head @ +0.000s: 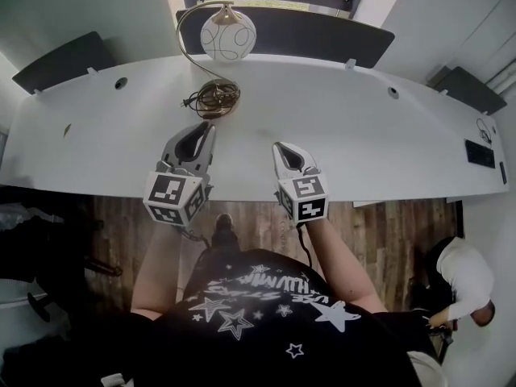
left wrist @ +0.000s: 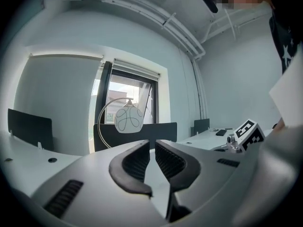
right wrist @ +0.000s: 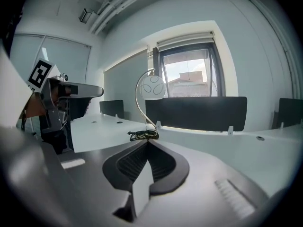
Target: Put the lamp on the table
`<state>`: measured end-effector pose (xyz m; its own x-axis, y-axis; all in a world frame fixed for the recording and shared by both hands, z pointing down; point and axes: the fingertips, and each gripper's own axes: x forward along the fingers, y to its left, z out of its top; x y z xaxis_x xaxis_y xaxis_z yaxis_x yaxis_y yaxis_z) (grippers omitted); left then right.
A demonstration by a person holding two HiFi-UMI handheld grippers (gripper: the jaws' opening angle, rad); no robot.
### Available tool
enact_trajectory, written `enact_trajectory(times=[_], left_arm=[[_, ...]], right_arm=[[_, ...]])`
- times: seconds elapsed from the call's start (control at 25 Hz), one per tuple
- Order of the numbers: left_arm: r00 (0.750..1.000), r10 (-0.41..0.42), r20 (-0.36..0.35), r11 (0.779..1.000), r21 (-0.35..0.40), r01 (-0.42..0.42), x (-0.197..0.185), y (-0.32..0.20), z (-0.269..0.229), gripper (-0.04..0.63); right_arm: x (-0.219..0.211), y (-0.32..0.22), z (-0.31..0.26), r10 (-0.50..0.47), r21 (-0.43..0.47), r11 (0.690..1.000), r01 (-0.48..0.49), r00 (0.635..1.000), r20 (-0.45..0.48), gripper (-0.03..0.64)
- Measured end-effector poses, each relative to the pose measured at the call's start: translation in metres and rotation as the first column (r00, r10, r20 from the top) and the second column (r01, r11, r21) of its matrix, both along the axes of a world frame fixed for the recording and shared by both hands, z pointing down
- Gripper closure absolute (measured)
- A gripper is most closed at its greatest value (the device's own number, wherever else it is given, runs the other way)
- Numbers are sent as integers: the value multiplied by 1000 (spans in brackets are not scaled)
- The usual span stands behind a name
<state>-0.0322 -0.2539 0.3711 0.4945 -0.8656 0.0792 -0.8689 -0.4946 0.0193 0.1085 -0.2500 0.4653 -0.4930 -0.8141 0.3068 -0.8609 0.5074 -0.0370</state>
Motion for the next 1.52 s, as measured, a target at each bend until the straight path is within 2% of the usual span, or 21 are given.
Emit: enact_trajectory(times=[0.04, 0.24, 0.44, 0.68, 0.84, 1.04, 1.24, 1.52], left_arm=[[1000, -11, 5, 1000, 1, 11, 4, 9, 2, 563], [999, -49, 21, 998, -28, 50, 22, 51, 16, 588], [997, -68, 38, 991, -112, 72, 26, 83, 31, 589], [996, -74, 42, 985, -151, 80, 41, 122, 37, 589], [997, -62, 34, 983, -172, 67, 45, 141, 38, 589], [996, -48, 77, 979, -196, 62, 45, 150, 48, 589], [997, -24, 75, 969, -242, 41, 44, 159, 67, 589], [998, -20, 64, 954, -298, 39, 13, 195, 89, 589]], right_arm=[[4, 8, -1, -4, 4, 1000, 4, 1000, 0, 617], [25, 44, -10, -11, 27, 1000, 11, 1000, 8, 617], [38, 72, -28, -18, 55, 998, 17, 999, 26, 617], [61, 101, -36, -15, 61, 998, 10, 996, 85, 617], [55, 118, -30, -51, 49, 998, 46, 994, 95, 617], [45, 128, -21, -74, 26, 997, 72, 993, 91, 617], [40, 134, -3, -78, -13, 997, 80, 994, 77, 617], [13, 166, 23, -60, -76, 995, 64, 997, 48, 617]])
